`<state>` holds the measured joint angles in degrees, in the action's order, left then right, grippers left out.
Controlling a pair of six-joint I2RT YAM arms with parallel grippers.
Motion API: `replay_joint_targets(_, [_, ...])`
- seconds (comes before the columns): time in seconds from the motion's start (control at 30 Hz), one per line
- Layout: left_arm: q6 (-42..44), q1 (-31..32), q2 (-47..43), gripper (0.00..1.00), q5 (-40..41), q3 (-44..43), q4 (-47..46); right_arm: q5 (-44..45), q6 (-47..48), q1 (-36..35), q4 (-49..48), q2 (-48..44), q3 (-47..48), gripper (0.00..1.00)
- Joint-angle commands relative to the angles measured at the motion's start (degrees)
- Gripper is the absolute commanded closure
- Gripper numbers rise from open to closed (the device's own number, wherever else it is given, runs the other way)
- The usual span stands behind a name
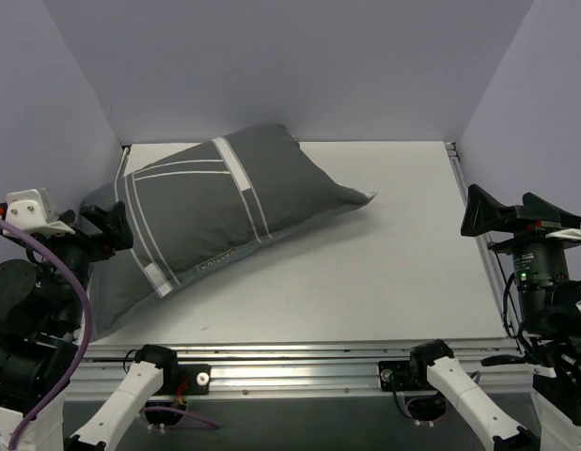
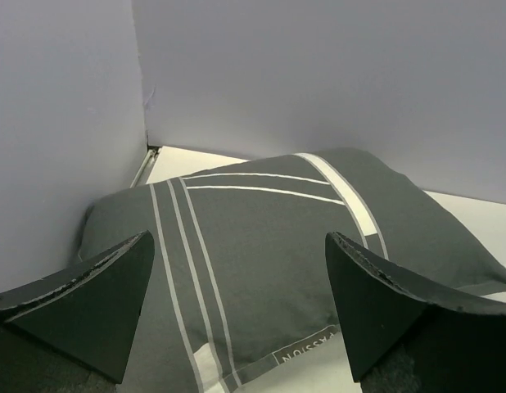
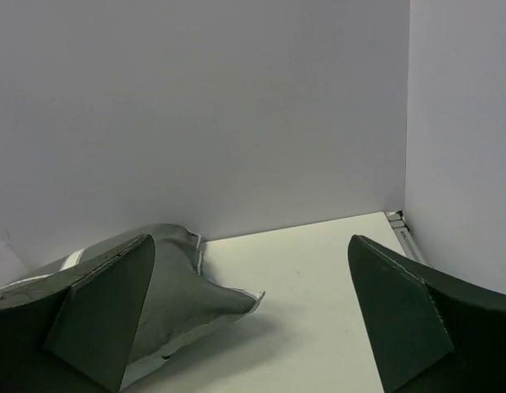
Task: Remove the pillowcase from the pillow
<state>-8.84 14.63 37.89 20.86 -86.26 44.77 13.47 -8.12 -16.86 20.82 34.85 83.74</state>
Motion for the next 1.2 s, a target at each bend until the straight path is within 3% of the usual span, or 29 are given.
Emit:
replay_joint_targets(0.0, [-0.74, 0.13, 1.05, 0.06, -1.44, 0.39, -0.04, -0.38, -0.06, 0.34, -2.19, 1.71, 0.89, 0.00])
replay_joint_targets(0.3, [-0.91, 0.13, 4.29, 0.06, -5.48, 2.76, 1.45, -3.89, -5.58, 0.34, -2.10, 3.47, -3.40, 0.00])
replay_joint_targets(0.43, [-1.18, 0.13, 7.71, 0.06, -7.77, 5.39, 1.90, -10.90, -9.88, 0.25, -1.48, 6.98, -6.04, 0.00])
replay_joint_targets(0.6, [-3.72, 0.13, 12.11, 0.06, -4.70, 9.08, 2.95, -20.23, -15.43, 0.25, -4.03, 13.83, -12.01, 0.00])
replay_joint_targets(0.87, [-4.69, -0.31, 15.37, 0.06, 2.77, 17.70, -3.11, -33.86, -29.21, -0.45, -22.11, 28.42, -21.68, 0.00])
replay_joint_targets(1.17, [-5.57, -5.31, 22.66, 0.06, 2.69, 20.16, -8.47, -22.19, -40.39, -12.99, -40.93, 41.25, -28.10, 0.00])
